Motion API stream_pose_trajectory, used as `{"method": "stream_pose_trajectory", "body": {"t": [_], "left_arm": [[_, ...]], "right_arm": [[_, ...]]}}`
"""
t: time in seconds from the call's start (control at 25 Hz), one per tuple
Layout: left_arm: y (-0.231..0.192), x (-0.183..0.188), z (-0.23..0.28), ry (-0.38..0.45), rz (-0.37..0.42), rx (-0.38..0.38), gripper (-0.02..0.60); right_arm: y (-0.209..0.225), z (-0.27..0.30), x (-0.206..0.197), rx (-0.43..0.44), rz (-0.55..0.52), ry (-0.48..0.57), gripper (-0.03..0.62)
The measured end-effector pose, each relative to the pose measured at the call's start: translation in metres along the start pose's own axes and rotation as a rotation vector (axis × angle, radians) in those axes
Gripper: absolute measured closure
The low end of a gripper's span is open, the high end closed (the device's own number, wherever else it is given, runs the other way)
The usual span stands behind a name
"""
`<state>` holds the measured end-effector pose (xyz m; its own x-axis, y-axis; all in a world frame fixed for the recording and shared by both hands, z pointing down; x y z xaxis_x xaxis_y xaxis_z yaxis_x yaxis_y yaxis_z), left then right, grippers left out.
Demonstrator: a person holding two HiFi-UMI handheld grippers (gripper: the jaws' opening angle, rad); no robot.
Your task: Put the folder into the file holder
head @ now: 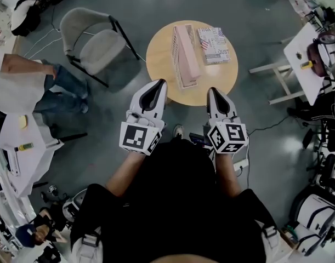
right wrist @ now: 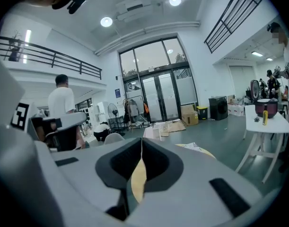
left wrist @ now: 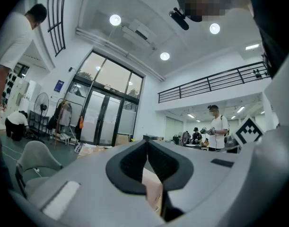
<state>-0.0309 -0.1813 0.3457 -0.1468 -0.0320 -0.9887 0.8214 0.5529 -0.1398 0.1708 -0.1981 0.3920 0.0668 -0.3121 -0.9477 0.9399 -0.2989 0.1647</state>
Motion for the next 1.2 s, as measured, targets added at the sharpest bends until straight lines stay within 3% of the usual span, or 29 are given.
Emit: {"method": "stream_pose_trajectory", "body": {"t": [0.32, 1.2], "left_arm": [[0.008, -0.004, 0.013, -0.007, 0.015, 0.016, 0.569], [0.013, -0.002, 0.020, -0.008, 0.036, 0.027, 0.569]], "right_arm": [[0.012, 0.000, 0.013, 0.016, -0.004, 0.037, 0.594], [0.019, 0.009, 0.008, 0.017, -0.022, 0.013, 0.600]]}}
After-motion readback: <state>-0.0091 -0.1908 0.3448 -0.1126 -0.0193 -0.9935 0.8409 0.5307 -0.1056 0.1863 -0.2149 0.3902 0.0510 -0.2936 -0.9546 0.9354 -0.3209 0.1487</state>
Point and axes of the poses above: the fingertips, and each gripper's own axes: z forward along the fingers, y to its right, x out of its top, the point moved 5 cm from there along -z, backward along the fingers, and after that the axes turned 7 degrees about -x, right-handed, at the moved point
